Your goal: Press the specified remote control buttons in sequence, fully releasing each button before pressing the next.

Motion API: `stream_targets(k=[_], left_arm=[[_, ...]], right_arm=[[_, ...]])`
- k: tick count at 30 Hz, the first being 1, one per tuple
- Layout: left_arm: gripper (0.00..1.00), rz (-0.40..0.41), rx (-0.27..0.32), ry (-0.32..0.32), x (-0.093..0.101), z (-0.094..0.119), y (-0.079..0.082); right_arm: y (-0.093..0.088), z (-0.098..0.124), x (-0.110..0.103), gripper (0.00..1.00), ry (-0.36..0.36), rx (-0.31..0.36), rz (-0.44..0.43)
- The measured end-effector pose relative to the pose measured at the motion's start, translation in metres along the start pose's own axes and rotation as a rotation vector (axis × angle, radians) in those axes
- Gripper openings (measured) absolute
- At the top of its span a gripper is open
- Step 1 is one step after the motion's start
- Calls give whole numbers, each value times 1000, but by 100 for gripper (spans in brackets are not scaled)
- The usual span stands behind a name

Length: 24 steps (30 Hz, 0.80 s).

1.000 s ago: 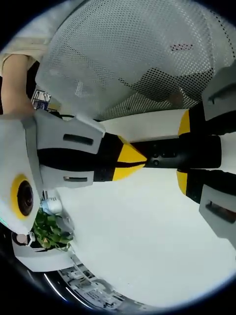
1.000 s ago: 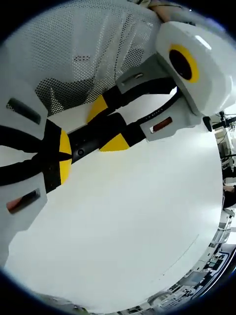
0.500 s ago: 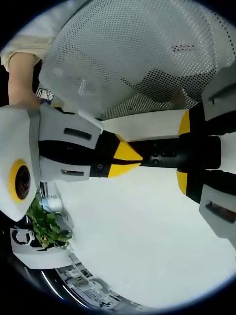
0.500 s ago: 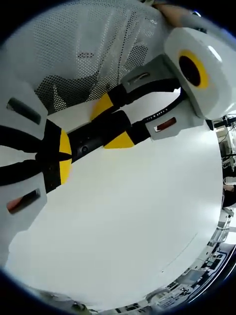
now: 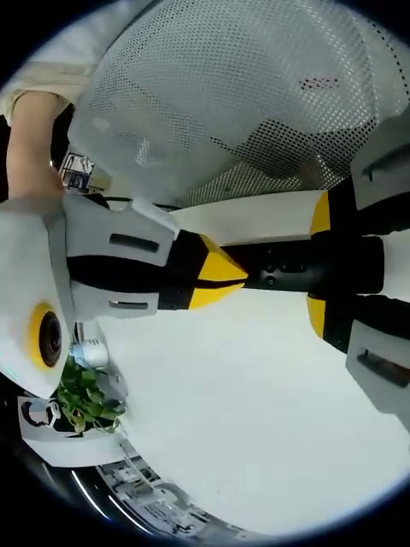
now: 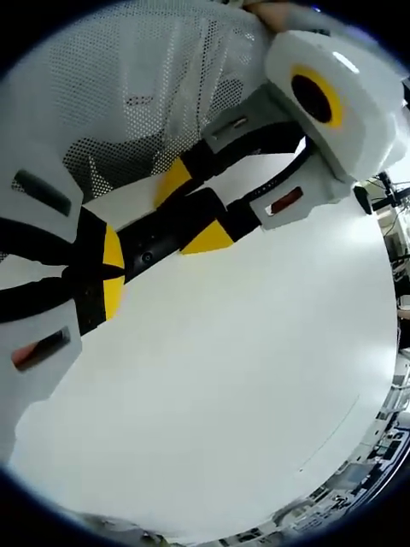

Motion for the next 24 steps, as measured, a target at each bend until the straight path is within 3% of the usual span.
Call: stream_targets(k=[8, 24], left_arm=[[24, 5, 0, 3, 0, 0, 0], [24, 5, -2, 0, 0, 0, 1]], right_arm=[[-1, 2, -2, 0, -18, 31, 12], [-8, 4, -1, 0, -54, -1, 49]])
Point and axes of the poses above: the point that each gripper's makers call its tool centre point, and the gripper's own axes: z roughly backward along the fingers, x roughly to its right, y roughly out of its top, the point moved 3 cm from there along z, roughly backward along the fingers, and after that the axes turned 2 degrees about z, right-handed, at the moved point
